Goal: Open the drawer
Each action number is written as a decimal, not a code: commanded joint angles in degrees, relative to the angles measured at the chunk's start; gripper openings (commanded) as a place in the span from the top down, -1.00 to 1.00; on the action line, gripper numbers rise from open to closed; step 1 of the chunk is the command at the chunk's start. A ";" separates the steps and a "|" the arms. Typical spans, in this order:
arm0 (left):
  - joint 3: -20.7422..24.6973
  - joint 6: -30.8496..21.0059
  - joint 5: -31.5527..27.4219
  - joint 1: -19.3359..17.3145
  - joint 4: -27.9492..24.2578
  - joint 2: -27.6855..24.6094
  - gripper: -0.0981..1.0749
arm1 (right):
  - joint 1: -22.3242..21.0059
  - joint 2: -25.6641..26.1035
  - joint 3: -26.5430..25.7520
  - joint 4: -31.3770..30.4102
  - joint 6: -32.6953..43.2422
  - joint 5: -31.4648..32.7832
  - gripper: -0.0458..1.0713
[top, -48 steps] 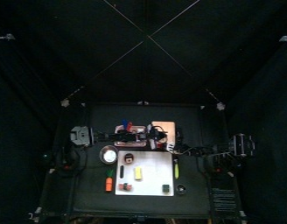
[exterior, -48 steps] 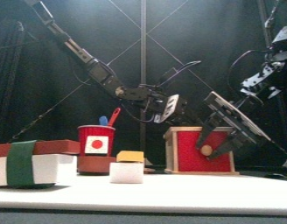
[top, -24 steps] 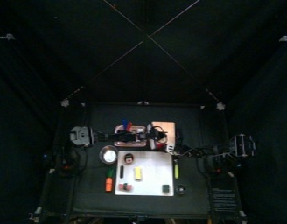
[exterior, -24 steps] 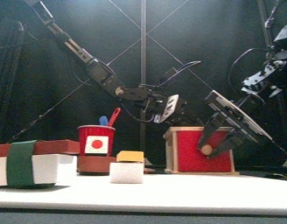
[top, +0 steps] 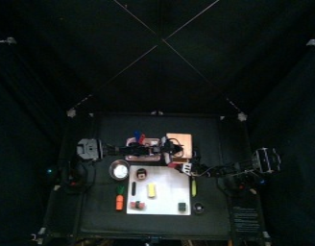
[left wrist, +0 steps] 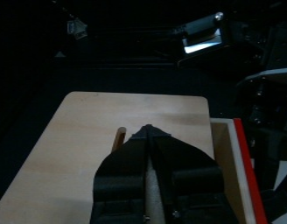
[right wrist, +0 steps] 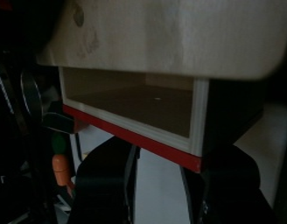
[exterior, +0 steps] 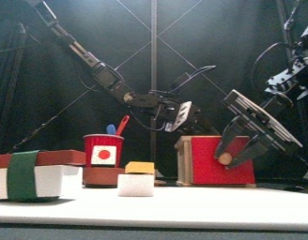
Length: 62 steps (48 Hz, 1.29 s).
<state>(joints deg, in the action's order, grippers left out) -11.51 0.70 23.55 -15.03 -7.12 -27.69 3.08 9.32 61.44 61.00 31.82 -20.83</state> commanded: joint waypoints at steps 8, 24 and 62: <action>0.35 -0.09 -0.35 -0.70 -0.44 0.62 0.03 | 5.71 0.88 -2.99 3.25 -0.18 -1.05 -0.19; 0.26 -0.09 -0.62 -0.97 -0.62 0.62 0.03 | 11.25 0.35 -2.72 7.73 -0.18 -0.97 -0.19; 0.00 -0.09 -2.72 -1.76 -0.79 -0.53 0.03 | 17.14 -4.92 -5.19 11.60 -0.26 -2.11 -0.19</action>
<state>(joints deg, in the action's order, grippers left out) -11.25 0.53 21.88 -15.47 -7.73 -28.21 17.84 4.13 57.57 71.98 31.82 -23.38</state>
